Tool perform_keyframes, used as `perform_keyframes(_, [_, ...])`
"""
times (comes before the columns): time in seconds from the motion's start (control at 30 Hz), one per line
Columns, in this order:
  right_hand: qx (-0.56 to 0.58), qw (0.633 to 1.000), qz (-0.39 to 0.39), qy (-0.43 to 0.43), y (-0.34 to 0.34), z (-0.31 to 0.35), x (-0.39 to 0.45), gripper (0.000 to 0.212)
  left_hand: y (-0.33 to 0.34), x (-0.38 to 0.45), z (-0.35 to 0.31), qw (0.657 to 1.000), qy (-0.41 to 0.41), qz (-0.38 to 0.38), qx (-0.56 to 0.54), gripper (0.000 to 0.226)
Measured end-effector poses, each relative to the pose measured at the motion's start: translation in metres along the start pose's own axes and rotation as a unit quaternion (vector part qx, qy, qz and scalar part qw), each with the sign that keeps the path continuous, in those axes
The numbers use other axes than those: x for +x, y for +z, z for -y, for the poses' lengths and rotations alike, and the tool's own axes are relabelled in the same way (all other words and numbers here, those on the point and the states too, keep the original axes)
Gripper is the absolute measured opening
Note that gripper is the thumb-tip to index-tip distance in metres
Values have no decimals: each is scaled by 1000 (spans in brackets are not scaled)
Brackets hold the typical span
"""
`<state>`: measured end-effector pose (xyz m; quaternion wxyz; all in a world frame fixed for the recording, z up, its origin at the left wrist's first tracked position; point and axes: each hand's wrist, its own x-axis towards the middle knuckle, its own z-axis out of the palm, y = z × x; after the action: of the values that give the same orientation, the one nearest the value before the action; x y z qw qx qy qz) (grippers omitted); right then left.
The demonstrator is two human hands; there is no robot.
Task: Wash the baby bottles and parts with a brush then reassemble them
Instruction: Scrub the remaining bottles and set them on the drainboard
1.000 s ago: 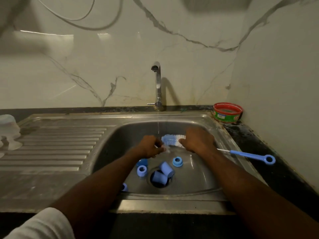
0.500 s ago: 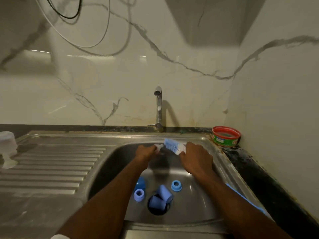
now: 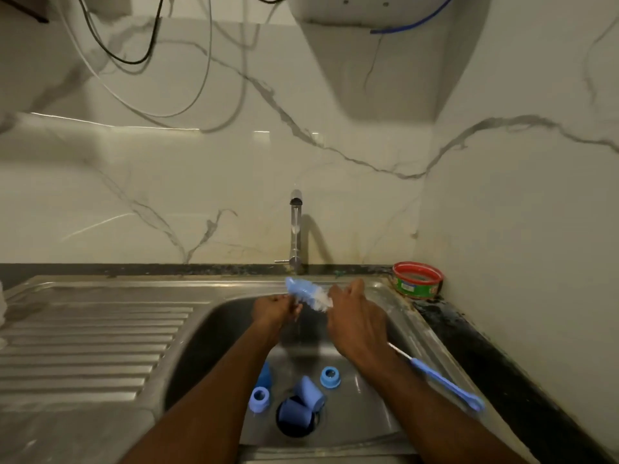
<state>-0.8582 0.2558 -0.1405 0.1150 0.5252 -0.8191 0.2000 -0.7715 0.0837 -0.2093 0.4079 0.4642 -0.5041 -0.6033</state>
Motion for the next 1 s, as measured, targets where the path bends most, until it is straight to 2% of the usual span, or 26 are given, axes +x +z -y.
perform_keyframes(0.07, [-8,1000,20,14,0,5,0,39,4,-4,0,1000,5,24,1,22])
perform_keyframes(0.2, [-3,999,1,50,-2,9,6,38,10,-15,-1,997,44,65,17,20])
perform_keyframes(0.3, [1,999,11,52,-1,8,11,37,10,-15,-2,998,54,15,41,18])
perform_keyframes(0.47, [-8,999,38,6,8,5,8,44,3,-1,-5,996,27,-61,61,21])
perform_keyframes(0.5, [-7,999,44,4,8,3,10,44,3,-2,-4,996,29,-52,73,21])
perform_keyframes(0.6, [24,994,103,41,4,1,22,44,6,-15,-5,993,67,52,76,17])
perform_keyframes(0.67, [29,996,74,52,3,0,26,42,10,-23,-7,992,87,66,68,15])
perform_keyframes(0.77, [31,999,4,41,5,-1,20,40,9,-27,-13,996,72,21,41,15])
perform_keyframes(0.87, [48,999,5,23,10,-2,13,39,-1,-23,-17,998,44,-38,24,16])
perform_keyframes(1.0, [39,999,19,-6,16,6,10,44,-11,-22,-22,998,40,-32,26,21])
